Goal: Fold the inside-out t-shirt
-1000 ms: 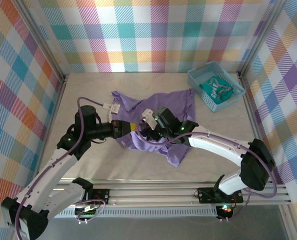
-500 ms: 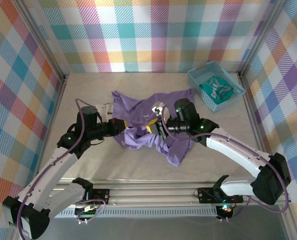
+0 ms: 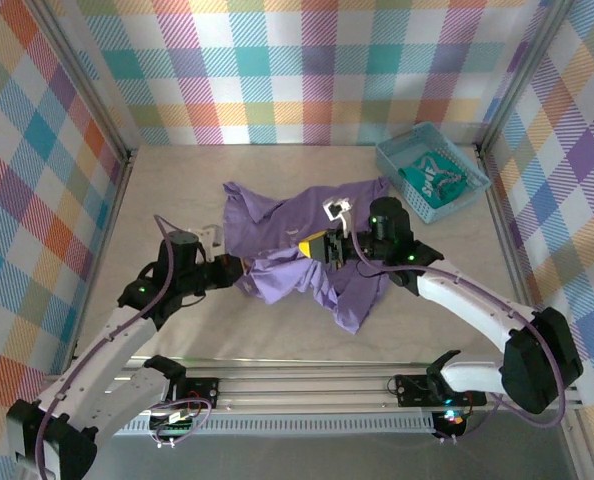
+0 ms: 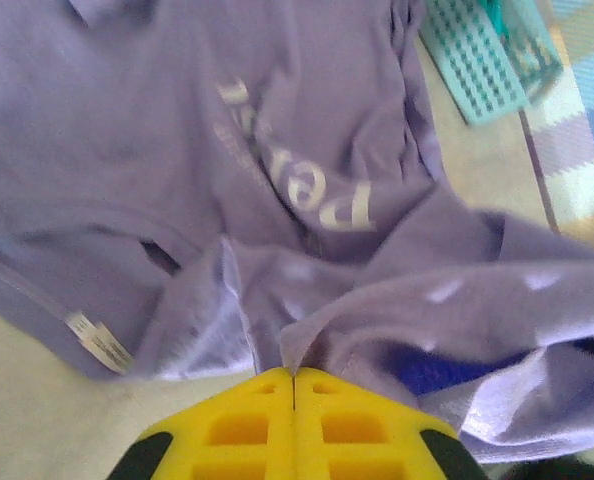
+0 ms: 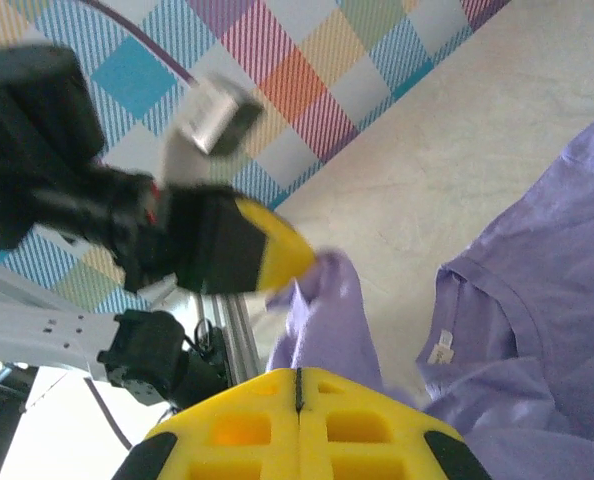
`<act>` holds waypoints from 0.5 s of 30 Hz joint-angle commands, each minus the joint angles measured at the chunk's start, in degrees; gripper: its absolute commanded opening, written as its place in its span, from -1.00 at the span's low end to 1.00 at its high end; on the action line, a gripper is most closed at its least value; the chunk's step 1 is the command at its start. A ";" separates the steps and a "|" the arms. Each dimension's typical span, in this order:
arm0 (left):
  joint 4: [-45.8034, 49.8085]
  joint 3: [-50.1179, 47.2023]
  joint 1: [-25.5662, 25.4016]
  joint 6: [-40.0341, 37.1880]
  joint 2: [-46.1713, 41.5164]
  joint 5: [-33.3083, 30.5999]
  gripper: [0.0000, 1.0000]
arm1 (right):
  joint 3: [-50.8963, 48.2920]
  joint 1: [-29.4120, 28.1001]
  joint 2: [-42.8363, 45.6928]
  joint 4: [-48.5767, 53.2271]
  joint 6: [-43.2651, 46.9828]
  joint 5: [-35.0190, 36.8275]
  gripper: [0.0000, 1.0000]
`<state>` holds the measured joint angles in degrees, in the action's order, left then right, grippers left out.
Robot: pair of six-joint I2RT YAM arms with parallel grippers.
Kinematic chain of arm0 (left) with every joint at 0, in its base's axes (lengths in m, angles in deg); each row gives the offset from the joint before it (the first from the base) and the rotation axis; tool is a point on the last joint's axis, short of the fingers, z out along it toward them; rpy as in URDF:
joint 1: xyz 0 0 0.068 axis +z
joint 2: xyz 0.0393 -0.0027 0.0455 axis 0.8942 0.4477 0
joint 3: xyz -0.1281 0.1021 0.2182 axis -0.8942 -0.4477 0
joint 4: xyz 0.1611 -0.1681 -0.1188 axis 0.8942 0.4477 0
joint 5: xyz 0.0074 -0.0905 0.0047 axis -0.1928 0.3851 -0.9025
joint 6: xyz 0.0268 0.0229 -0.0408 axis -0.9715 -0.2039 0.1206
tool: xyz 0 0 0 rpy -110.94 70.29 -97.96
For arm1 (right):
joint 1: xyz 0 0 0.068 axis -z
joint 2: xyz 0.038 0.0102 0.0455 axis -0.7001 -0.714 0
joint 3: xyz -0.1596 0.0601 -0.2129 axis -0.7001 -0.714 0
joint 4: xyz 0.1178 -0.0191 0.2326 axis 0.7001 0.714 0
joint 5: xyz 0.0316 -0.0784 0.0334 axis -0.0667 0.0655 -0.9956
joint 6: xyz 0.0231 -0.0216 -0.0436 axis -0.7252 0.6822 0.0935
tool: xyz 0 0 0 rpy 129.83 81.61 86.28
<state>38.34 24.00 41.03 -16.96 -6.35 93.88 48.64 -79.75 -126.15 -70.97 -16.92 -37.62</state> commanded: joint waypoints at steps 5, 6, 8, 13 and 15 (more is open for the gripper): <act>-6.51 -1.53 -2.71 -1.54 -3.33 5.12 -0.41 | 2.33 0.07 -2.06 -0.16 2.33 -2.75 -1.00; -6.51 -1.28 -2.85 -1.54 -4.60 2.31 -0.30 | 2.98 0.07 -2.11 1.95 4.42 -3.75 -1.00; -7.72 -1.44 -3.20 -1.73 -6.67 -1.69 -0.10 | 4.78 0.07 -2.32 7.59 9.62 -6.19 -1.00; -11.61 0.85 -5.63 -7.36 -1.53 -1.04 0.28 | 7.41 0.14 -2.68 15.91 17.95 -10.33 -1.00; -10.67 3.04 -7.46 -11.53 2.54 -0.70 0.37 | 8.48 0.08 -2.76 19.03 20.69 -11.14 -1.00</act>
<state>29.64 24.16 35.59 -21.97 -7.81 93.67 54.78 -79.70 -128.24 -58.38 -3.69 -44.31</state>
